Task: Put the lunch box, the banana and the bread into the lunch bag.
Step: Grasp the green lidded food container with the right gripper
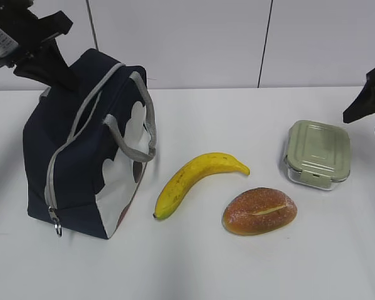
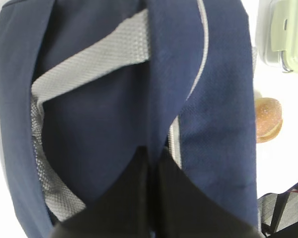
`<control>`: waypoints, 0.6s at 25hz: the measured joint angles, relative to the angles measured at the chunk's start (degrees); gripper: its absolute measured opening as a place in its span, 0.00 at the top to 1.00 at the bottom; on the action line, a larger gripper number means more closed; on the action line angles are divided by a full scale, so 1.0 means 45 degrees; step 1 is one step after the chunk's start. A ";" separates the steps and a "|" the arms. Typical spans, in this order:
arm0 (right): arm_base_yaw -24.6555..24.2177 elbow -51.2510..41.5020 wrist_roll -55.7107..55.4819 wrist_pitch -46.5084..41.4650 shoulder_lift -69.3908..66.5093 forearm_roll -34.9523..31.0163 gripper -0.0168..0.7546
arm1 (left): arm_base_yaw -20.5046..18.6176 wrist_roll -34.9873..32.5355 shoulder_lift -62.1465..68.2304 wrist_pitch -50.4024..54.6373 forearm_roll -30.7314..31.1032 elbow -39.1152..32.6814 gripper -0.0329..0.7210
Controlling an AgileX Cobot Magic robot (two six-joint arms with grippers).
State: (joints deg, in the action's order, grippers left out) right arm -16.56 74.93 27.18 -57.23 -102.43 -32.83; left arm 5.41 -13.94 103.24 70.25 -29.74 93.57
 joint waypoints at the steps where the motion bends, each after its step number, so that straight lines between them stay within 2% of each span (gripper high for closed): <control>1: -0.0272 0.0000 0.0329 0.0000 -0.0114 -0.0338 0.24 | 0.0000 0.0000 0.0000 0.0000 -0.0009 0.0000 0.96; 15: -0.2137 -0.1416 0.6001 0.0100 -0.2204 -0.4915 0.24 | 0.0000 0.0000 0.0000 0.0000 -0.0096 0.0000 0.96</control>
State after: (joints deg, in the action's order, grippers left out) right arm -26.17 68.56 54.19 -56.78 -112.35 -54.95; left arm 5.41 -13.94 103.24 70.25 -30.17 93.57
